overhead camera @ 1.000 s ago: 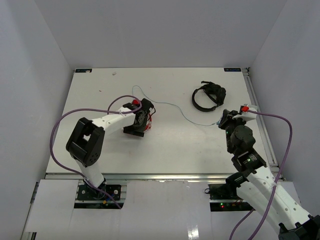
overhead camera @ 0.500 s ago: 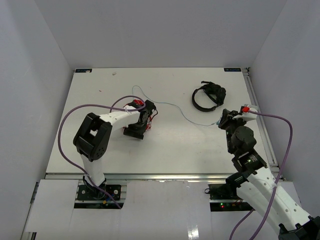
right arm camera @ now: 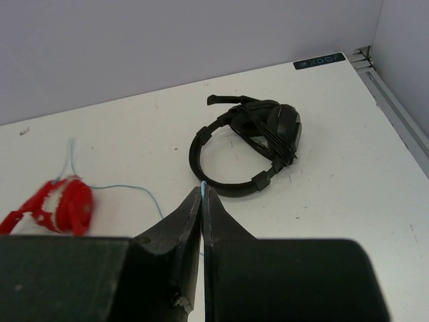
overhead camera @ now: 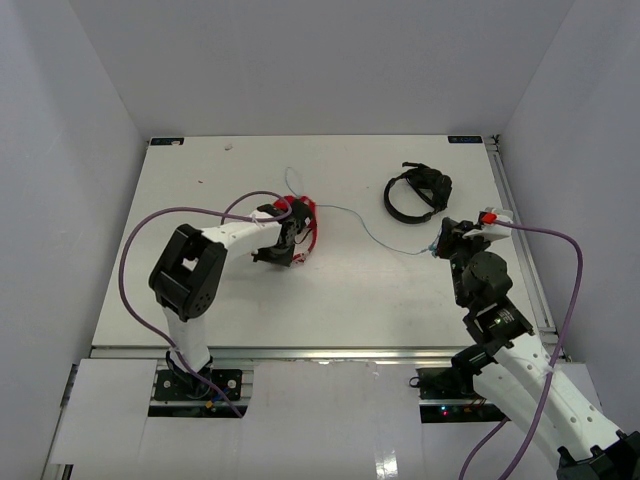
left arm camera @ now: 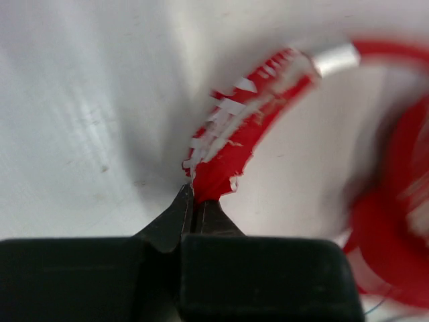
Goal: Wrap the headphones
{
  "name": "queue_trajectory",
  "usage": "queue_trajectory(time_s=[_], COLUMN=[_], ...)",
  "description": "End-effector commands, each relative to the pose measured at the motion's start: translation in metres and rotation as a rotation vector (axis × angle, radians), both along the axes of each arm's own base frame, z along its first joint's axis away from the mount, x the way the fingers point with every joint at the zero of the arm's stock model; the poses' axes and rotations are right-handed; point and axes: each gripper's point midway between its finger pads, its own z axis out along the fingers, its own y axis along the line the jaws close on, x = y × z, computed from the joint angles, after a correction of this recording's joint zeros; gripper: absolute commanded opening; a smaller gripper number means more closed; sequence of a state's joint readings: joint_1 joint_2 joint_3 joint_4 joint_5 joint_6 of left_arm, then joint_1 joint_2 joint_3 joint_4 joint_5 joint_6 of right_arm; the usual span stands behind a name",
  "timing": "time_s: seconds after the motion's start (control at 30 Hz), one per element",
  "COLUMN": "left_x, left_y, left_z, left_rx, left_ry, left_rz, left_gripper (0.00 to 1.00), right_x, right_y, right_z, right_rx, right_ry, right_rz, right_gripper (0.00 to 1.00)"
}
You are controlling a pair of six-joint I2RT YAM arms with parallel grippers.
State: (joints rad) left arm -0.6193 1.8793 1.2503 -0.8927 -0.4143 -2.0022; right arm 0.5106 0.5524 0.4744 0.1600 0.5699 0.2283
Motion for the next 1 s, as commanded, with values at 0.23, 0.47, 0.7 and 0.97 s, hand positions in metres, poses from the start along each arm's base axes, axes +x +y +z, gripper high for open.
queue_trajectory(time_s=[0.23,0.47,0.7,0.97], left_x=[0.005,0.023,0.008,-0.001], left_y=[0.108,0.093,0.077,0.053], left_z=[0.056,0.101,0.139,0.154], left_rx=[0.439,0.527,0.554,0.566], left_ry=[-0.005,-0.170,-0.329,-0.386], left_rz=[-0.343,-0.744,-0.956,-1.050], left_gripper=[0.00,0.00,0.00,0.00], right_x=[0.018,0.018,0.014,-0.008], right_y=[0.023,0.011,0.026,0.114], right_z=[-0.015,-0.039,-0.042,-0.013], right_rx=[-0.015,-0.024,-0.036,-0.117], right_ry=[0.097,0.178,0.209,0.124], right_rz=[0.062,-0.016,0.078,0.615], right_gripper=[0.08,0.16,0.69,0.74])
